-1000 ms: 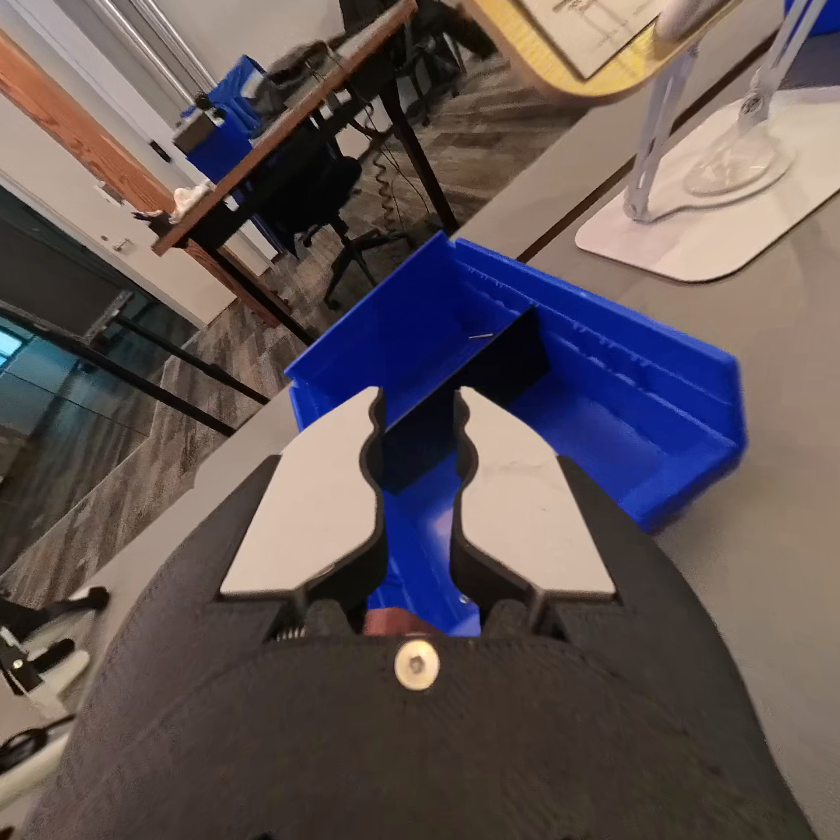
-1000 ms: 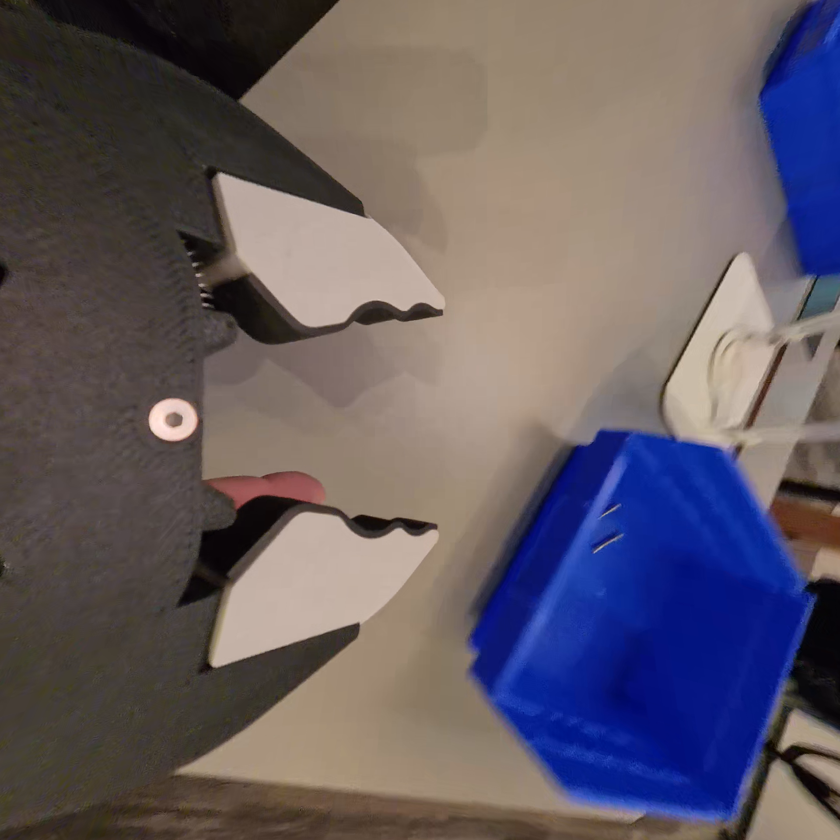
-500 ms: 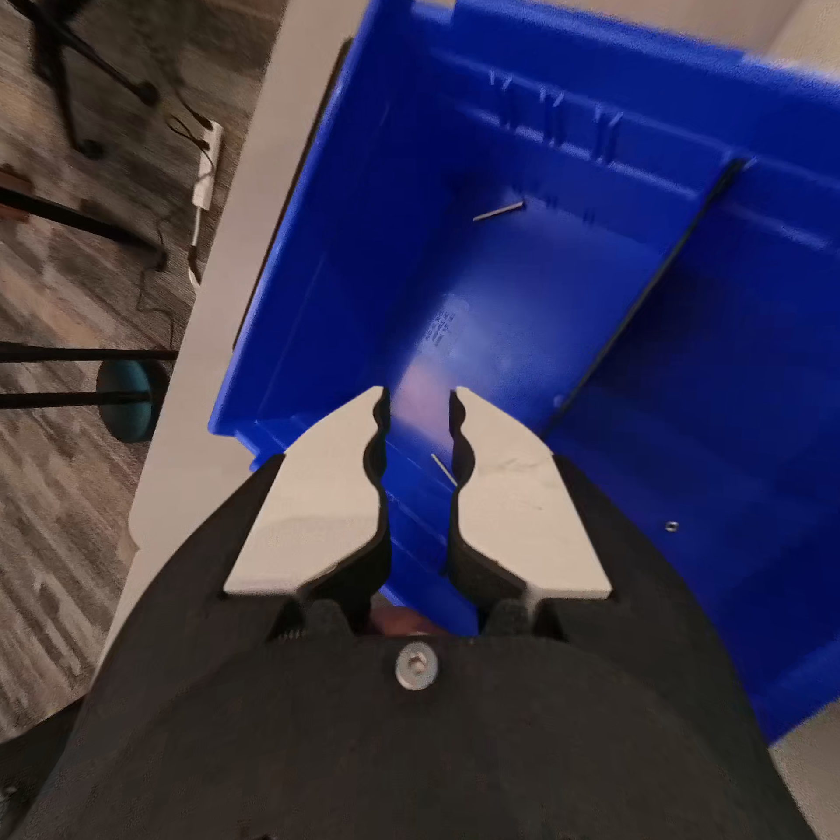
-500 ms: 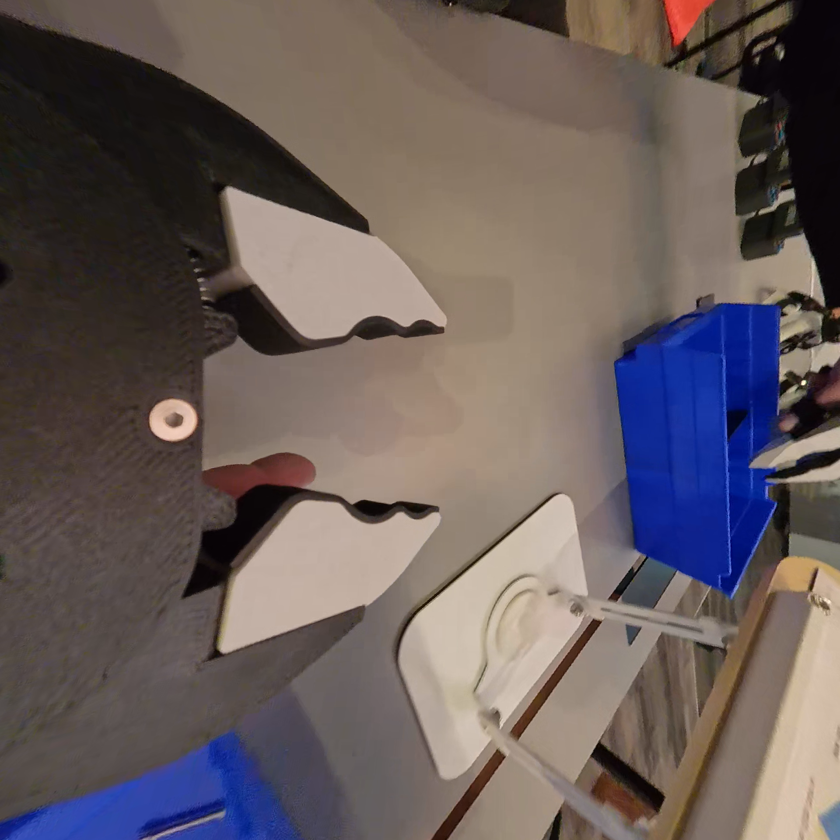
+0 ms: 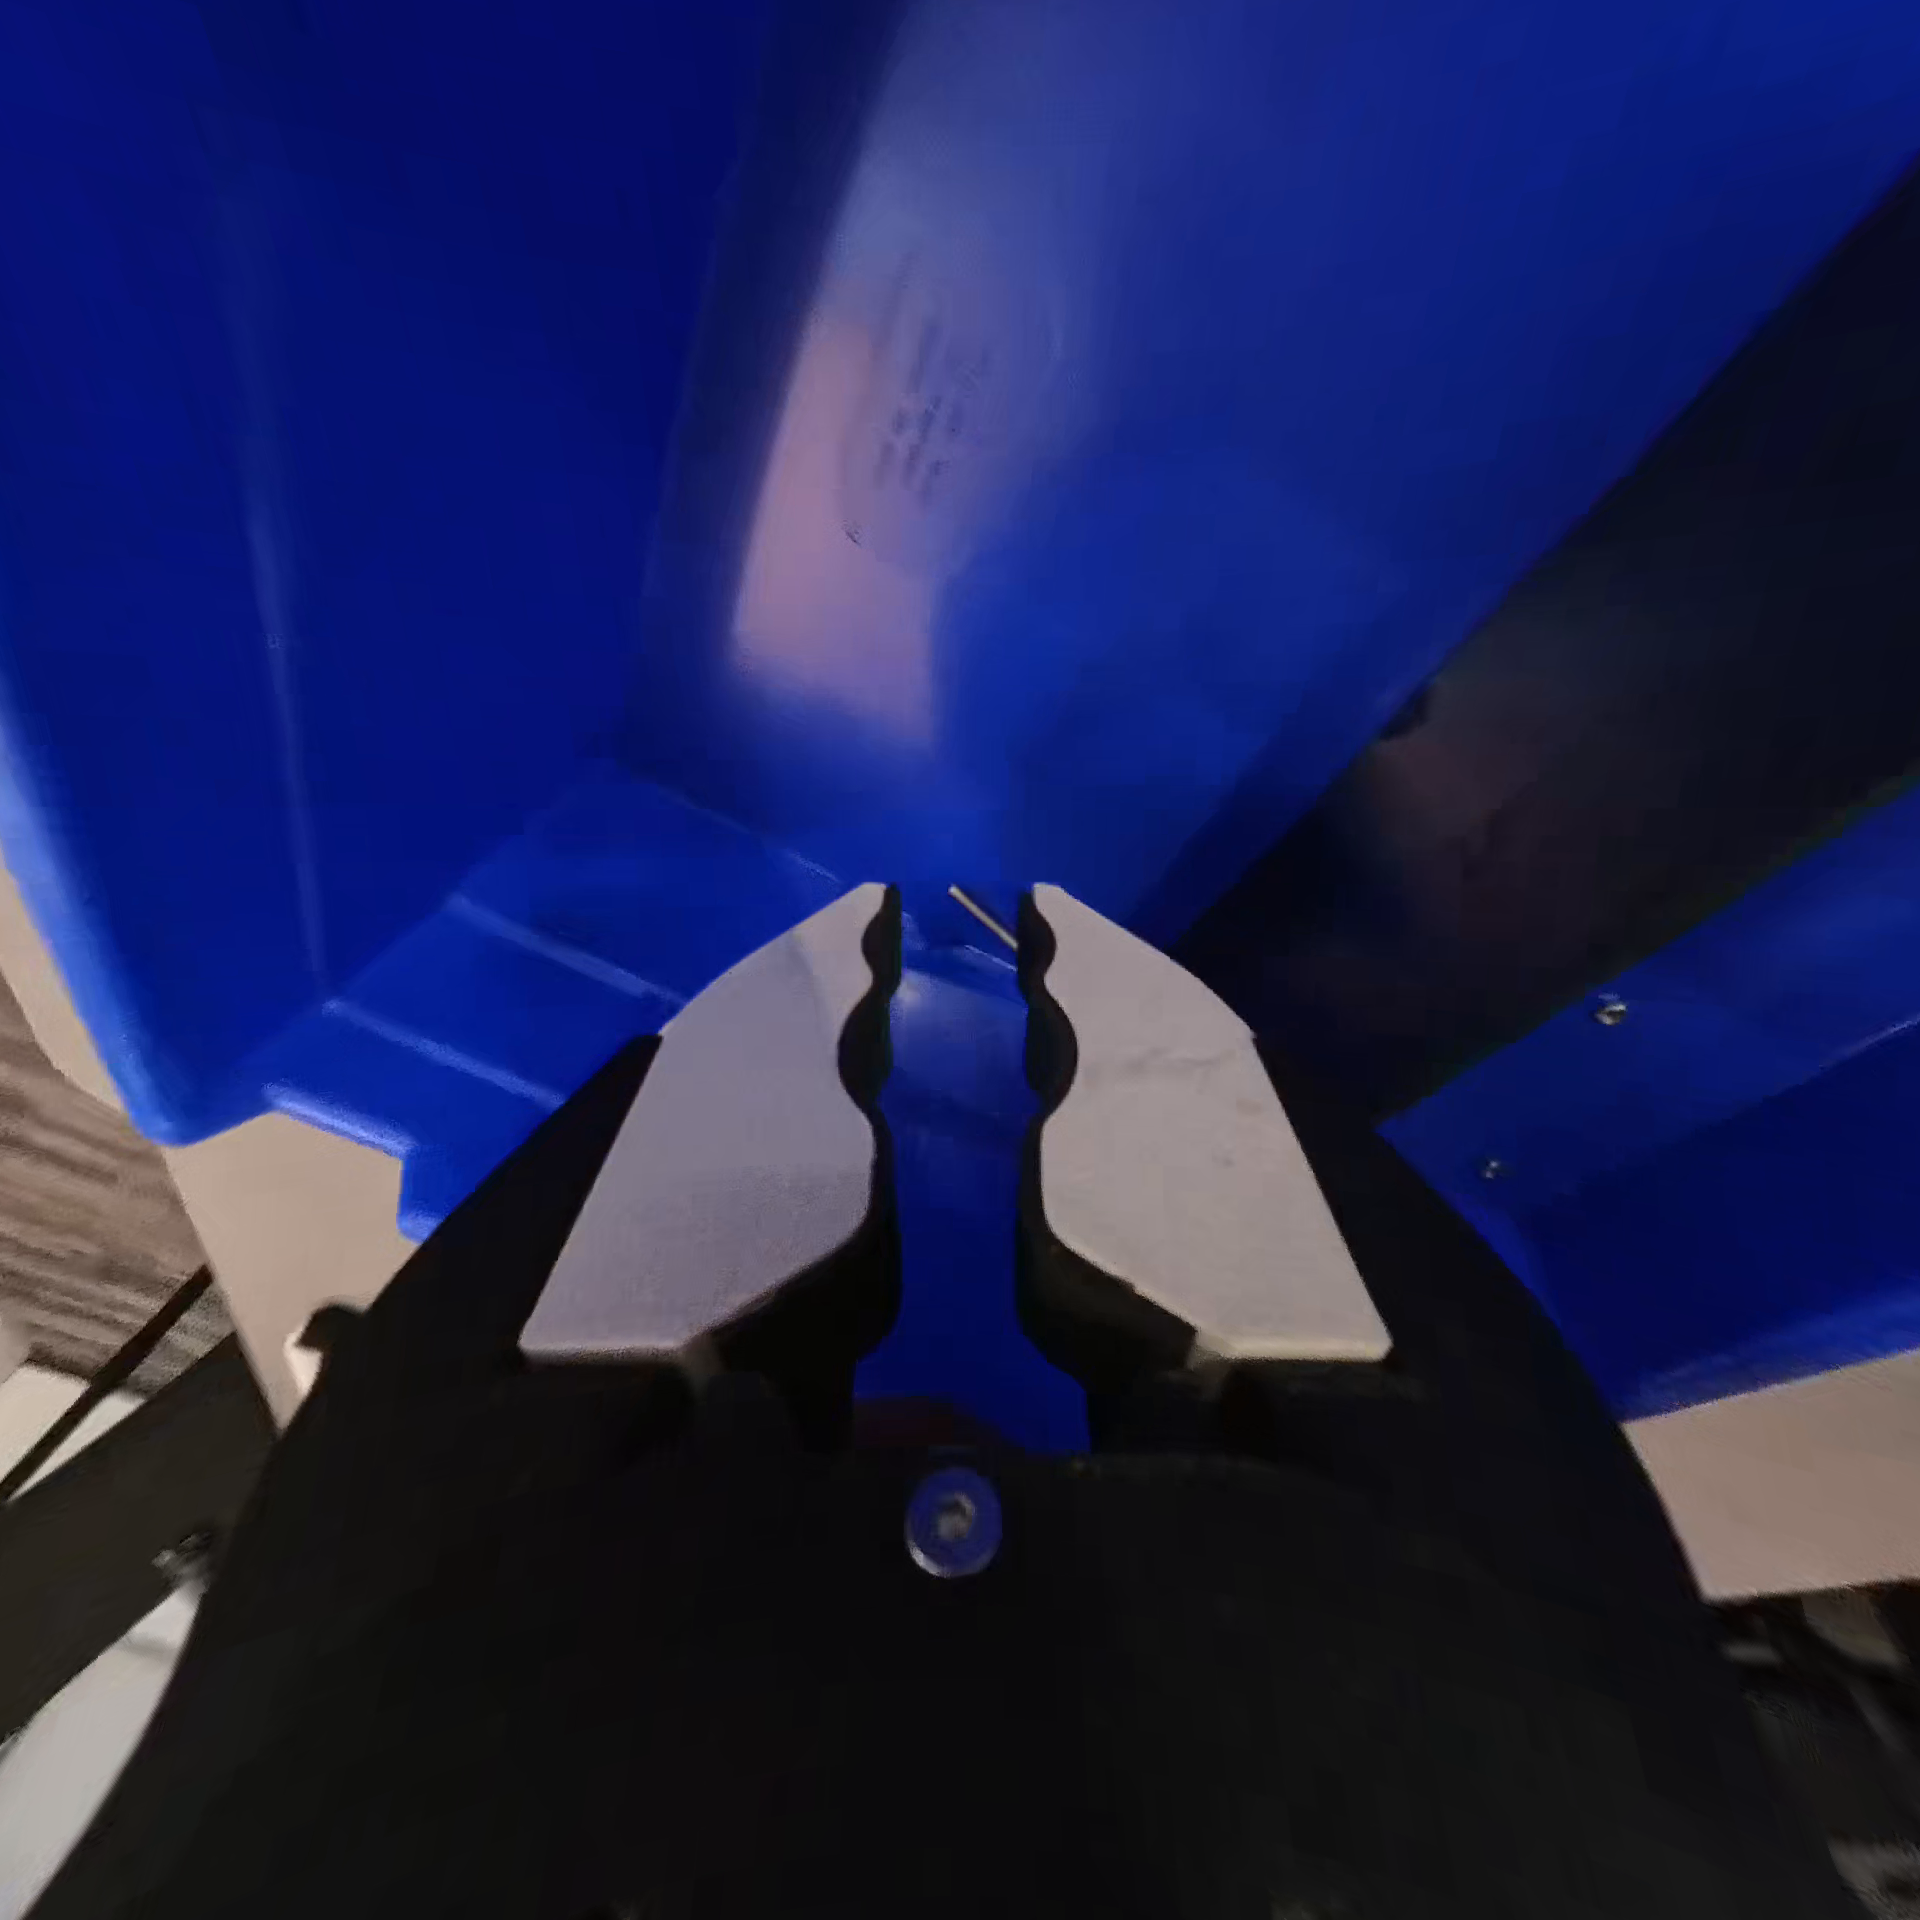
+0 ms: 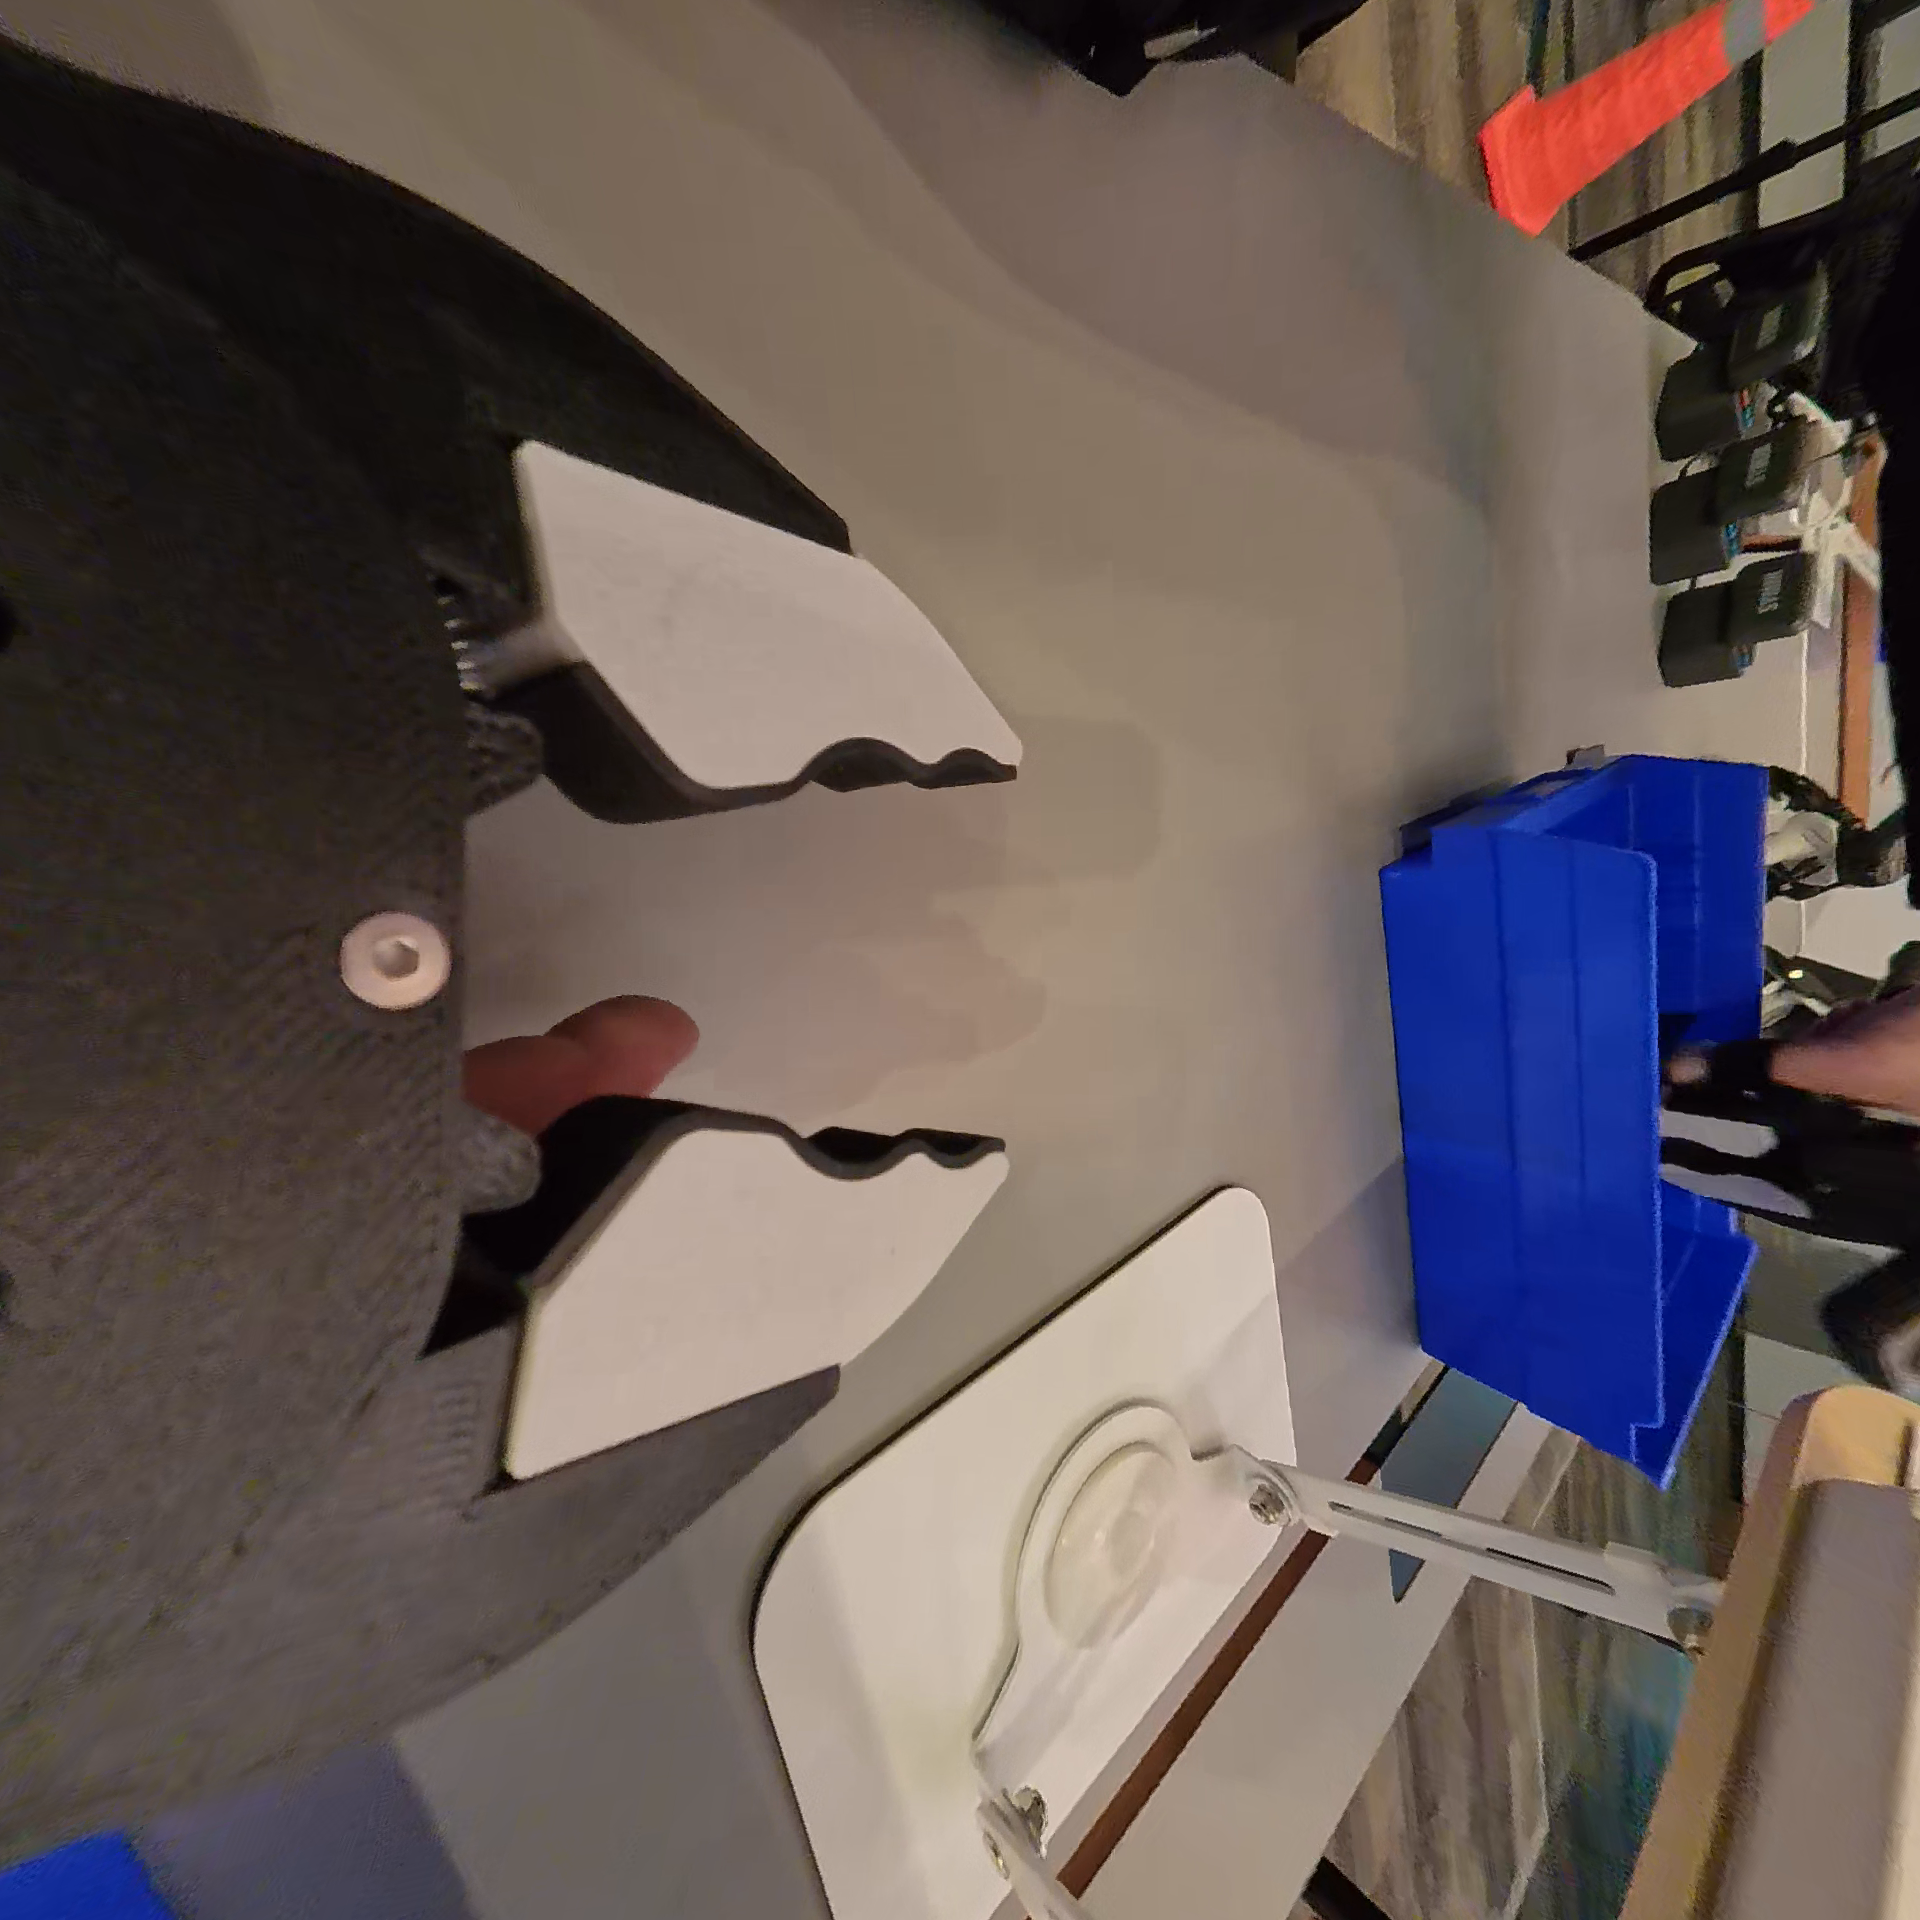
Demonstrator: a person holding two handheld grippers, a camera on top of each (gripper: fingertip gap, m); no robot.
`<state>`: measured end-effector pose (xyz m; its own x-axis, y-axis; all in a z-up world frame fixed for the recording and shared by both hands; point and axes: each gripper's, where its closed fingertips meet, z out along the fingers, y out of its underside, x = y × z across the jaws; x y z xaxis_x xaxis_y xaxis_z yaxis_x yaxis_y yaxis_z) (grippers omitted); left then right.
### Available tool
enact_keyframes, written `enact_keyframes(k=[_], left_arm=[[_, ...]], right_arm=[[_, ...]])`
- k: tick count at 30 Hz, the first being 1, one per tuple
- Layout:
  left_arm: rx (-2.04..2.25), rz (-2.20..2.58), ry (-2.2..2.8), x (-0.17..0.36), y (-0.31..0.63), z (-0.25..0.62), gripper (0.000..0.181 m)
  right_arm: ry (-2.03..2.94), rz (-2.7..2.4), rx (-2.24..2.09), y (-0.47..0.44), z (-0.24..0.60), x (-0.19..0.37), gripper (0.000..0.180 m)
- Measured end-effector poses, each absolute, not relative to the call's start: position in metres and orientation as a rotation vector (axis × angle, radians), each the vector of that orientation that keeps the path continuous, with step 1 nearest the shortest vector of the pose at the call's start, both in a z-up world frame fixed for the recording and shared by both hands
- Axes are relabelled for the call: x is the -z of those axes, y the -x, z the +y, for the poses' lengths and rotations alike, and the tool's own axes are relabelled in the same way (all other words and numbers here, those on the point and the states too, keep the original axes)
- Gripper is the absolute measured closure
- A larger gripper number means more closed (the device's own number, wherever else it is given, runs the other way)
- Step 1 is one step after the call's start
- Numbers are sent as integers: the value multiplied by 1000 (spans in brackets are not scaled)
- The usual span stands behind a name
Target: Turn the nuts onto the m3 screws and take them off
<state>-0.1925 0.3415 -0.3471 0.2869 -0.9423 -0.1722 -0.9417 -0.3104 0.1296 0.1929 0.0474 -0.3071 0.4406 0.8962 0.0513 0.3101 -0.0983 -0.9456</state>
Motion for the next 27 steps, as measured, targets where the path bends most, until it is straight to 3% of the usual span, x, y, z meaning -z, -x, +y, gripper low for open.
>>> enact_keyframes(k=[14,27], left_arm=[[721,-1992,-1843,361,226,343,163],[650,-1865,-1773,377,243,336,167]], right_arm=[[1542,-1024,-720,-205,38,293,117],[1518,-998,-744,-209,38,288,118]])
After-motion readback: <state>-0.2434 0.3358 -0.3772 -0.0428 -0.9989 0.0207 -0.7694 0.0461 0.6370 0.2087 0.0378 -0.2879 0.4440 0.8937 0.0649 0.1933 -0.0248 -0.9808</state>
